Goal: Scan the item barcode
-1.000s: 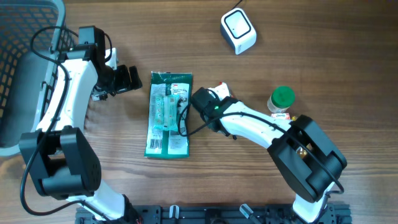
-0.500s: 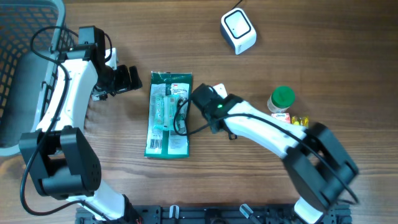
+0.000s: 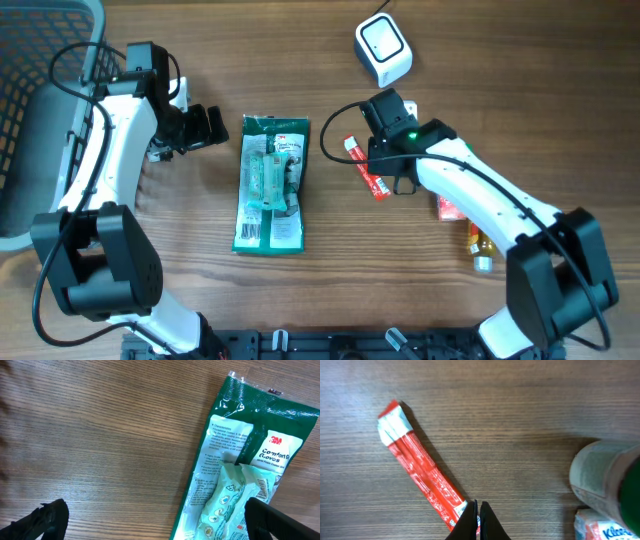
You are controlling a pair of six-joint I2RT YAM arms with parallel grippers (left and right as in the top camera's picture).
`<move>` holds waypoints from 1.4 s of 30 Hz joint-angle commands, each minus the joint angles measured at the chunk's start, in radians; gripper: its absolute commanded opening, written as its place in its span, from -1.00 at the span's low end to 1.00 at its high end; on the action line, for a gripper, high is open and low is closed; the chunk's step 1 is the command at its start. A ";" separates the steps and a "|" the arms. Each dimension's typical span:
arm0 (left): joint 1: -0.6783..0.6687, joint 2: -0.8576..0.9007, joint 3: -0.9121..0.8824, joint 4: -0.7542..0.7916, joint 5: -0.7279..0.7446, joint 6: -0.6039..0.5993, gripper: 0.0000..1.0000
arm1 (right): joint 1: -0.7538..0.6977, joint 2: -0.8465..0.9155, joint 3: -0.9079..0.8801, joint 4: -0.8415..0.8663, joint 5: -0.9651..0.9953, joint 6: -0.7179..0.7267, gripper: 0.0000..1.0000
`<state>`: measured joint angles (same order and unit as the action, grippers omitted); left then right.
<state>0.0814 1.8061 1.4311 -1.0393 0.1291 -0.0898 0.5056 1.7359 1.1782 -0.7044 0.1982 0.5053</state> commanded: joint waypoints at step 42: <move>0.002 -0.011 -0.003 0.003 0.009 0.003 1.00 | 0.219 0.191 -0.016 0.239 -0.433 0.212 -0.67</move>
<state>0.0814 1.8061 1.4311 -1.0389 0.1291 -0.0898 0.7185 1.9087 1.1694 -0.4751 -0.2283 0.7074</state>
